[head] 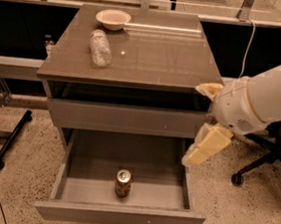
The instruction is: Pick orange can from middle drawer and place on counter
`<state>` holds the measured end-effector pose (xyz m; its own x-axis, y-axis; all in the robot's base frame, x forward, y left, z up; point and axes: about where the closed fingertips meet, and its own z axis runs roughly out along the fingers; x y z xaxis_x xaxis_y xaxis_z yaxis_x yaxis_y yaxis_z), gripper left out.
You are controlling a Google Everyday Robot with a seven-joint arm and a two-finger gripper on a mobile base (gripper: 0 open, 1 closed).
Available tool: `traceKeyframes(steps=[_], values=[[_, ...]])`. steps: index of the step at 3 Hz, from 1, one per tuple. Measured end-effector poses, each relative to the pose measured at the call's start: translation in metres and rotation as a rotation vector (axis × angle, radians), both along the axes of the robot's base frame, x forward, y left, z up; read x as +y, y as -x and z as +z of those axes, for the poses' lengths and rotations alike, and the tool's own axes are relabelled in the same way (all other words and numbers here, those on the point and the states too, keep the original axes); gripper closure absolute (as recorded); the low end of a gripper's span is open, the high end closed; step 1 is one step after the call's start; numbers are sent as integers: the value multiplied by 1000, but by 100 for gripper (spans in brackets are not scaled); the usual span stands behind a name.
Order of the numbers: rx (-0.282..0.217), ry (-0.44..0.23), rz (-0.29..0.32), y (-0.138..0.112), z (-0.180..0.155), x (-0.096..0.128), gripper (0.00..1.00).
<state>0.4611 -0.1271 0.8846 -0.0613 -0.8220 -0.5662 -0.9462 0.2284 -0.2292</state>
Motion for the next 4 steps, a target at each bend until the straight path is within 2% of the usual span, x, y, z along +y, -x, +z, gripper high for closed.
traceKeyframes(steps=[1,3,4], values=[[26,-49,30,-10,-43,28,0],[91,-151,15,-34,-141,68,0],[179,-178,8,-48,-186,79,0]])
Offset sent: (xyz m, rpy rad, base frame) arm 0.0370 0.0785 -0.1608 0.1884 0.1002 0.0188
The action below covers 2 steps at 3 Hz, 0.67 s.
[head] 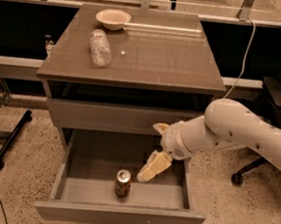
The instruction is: Pick orange can from middle drawer and place on counter
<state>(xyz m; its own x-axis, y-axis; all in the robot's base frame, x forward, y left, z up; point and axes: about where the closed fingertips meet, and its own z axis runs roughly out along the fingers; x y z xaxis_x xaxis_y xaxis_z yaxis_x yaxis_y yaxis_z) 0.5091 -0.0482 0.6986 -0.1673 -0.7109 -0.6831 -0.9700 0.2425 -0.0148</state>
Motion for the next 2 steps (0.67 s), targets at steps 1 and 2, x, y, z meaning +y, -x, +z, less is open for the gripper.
traceKeyframes(steps=[1,2], values=[[22,-7,3,-1,-11,3,0],[25,-15,-26,-5,-21,4,0]])
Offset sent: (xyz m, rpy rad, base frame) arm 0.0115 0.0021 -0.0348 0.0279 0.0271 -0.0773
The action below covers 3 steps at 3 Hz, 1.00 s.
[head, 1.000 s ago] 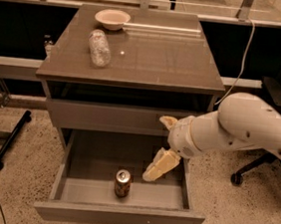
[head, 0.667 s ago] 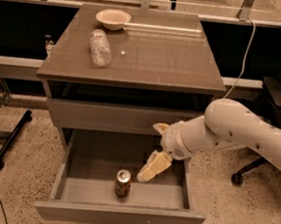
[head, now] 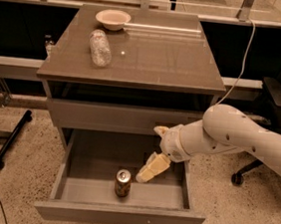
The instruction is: Pick orange can from middle drawer and place on counter
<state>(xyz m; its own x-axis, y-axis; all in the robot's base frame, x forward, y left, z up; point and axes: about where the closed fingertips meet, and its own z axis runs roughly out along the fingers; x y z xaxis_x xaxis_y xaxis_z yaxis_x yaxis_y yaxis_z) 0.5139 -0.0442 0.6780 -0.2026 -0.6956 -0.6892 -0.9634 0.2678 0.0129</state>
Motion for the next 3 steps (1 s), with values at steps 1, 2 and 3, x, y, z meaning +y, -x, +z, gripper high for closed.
traceKeyframes(steps=[1,2,3], values=[[-37,-29,-6,-16,-25,11,0],[-62,-59,-14,-45,-75,22,0],[-55,-30,-25,-60,-111,25,0]])
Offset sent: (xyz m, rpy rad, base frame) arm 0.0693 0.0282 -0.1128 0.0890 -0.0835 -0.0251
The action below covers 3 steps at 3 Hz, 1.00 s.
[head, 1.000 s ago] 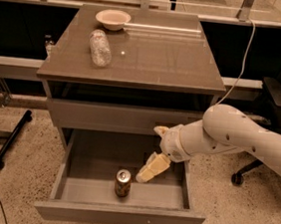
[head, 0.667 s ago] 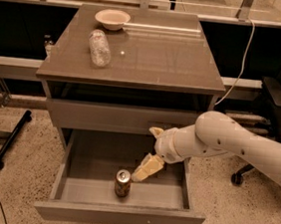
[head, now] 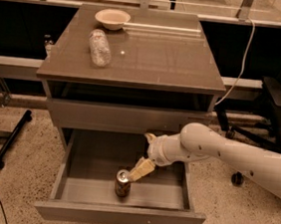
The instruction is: Pick orange can from middle drawer and place on counter
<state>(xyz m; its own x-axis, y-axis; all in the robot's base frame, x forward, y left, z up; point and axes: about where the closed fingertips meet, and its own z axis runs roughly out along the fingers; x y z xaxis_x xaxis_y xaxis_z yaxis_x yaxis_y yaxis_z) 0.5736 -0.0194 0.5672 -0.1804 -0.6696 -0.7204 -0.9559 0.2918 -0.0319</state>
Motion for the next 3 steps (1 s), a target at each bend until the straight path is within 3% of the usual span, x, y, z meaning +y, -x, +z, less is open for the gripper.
traceKeyframes(steps=[1,3], values=[[55,29,-15,-1,-49,4,0],[130,16,-19,3,-97,22,0]])
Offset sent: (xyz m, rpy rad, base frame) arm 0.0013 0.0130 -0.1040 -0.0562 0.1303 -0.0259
